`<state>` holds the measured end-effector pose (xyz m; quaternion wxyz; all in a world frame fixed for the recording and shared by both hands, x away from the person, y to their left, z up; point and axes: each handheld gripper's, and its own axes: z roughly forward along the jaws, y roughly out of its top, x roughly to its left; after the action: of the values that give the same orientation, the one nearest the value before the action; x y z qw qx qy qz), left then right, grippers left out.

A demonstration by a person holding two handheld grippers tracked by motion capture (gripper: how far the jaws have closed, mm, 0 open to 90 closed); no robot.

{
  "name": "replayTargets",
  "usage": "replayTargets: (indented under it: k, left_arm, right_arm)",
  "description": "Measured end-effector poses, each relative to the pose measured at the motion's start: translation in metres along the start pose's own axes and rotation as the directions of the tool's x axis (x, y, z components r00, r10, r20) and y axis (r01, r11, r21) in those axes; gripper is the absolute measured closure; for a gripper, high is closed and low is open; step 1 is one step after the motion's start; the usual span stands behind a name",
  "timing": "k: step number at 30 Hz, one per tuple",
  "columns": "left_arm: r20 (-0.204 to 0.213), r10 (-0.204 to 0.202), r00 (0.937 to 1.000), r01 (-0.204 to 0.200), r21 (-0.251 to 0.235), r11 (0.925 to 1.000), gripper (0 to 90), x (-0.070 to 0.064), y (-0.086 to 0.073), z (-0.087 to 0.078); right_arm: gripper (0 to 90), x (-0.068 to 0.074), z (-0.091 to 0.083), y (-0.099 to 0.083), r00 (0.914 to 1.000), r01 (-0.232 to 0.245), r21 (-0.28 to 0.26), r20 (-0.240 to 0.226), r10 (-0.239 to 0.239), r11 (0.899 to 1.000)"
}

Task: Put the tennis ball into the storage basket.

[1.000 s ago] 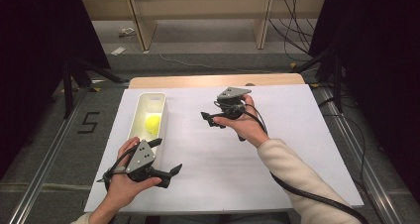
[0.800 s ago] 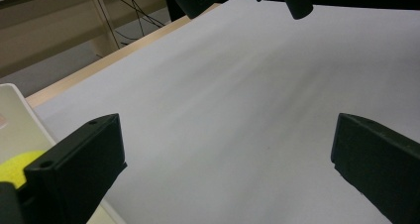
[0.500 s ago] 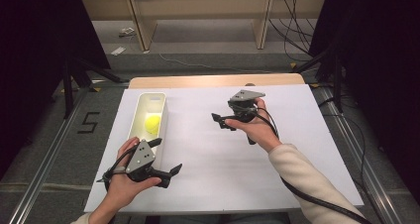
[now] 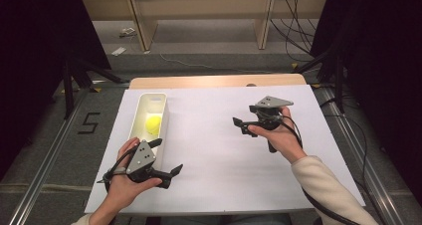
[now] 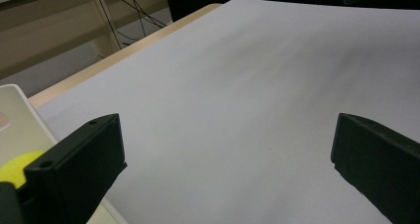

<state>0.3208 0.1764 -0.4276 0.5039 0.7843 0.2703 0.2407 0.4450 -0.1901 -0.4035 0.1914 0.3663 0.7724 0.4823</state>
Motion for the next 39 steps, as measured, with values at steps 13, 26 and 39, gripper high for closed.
replayTargets:
  k: [13,26,39]
  left_arm:
    - [-0.002,-0.002,1.0000,0.002,-0.001,1.0000,0.0,0.000,0.000,0.000]
    - [-0.006,-0.005,1.0000,0.005,0.002,1.0000,0.0,0.001,-0.001,0.000]
    - [-0.010,-0.007,0.9999,0.007,0.001,1.0000,0.0,0.002,-0.001,0.000]
  right_arm:
    - [20.2,-0.013,-0.037,-0.031,0.9994,-0.020,0.011,0.030,0.020,1.000]
    - [20.2,-0.020,-0.071,-0.063,0.9981,-0.025,0.004,0.057,0.025,1.000]
    - [20.3,-0.019,-0.097,-0.083,0.9972,-0.025,-0.004,0.070,0.026,1.000]
